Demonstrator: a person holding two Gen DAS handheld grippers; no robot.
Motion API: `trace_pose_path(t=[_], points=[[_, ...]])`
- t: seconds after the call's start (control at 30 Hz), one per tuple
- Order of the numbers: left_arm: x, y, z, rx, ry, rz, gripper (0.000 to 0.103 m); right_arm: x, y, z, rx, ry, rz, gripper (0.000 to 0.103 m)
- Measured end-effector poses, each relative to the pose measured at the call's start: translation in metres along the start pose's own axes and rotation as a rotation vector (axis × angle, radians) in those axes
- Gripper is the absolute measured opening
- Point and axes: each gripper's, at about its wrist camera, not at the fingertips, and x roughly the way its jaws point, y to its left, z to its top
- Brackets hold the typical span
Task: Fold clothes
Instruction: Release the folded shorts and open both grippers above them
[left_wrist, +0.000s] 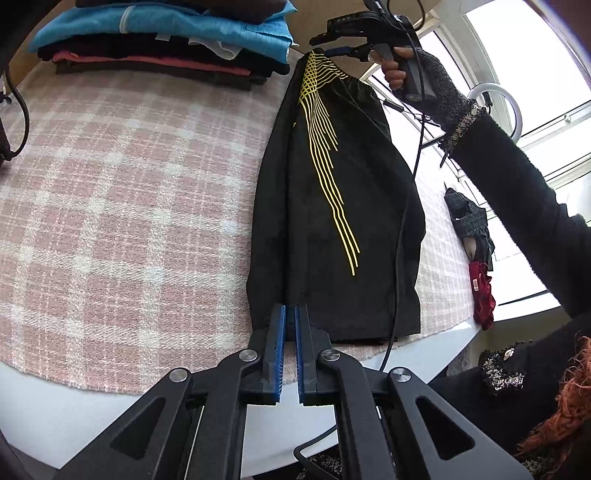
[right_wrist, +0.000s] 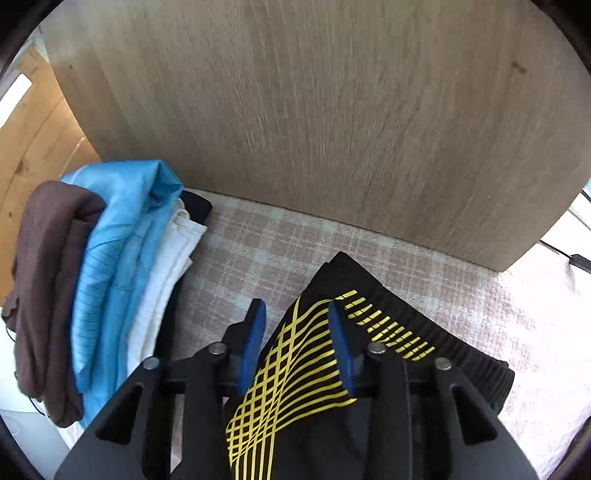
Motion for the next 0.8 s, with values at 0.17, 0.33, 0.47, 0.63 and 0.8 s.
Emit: trace_pose_path(t=[0.17, 0.33, 0.47, 0.63, 0.8], points=[[-0.006, 0.002, 0.003, 0.017, 0.008, -0.009, 0.032, -0.075, -0.031, -0.052, 0.005, -0.069, 0.062, 0.052], [0.021, -0.01, 0.013, 0.113, 0.089, 0.018, 0.037, -0.091, -0.069, -0.146, 0.026, 0.008, -0.02, 0.053], [0.047, -0.01, 0.016, 0.148, 0.157, 0.053, 0.033, -0.085, -0.084, -0.2, 0.018, 0.065, -0.061, 0.053], [0.047, -0.015, 0.02, 0.175, 0.171, 0.055, 0.001, -0.072, -0.083, -0.209, -0.01, 0.085, -0.099, 0.053], [0.02, -0.008, 0.019, 0.16, 0.113, 0.059, 0.001, -0.089, -0.098, -0.212, 0.05, 0.042, -0.07, 0.053]])
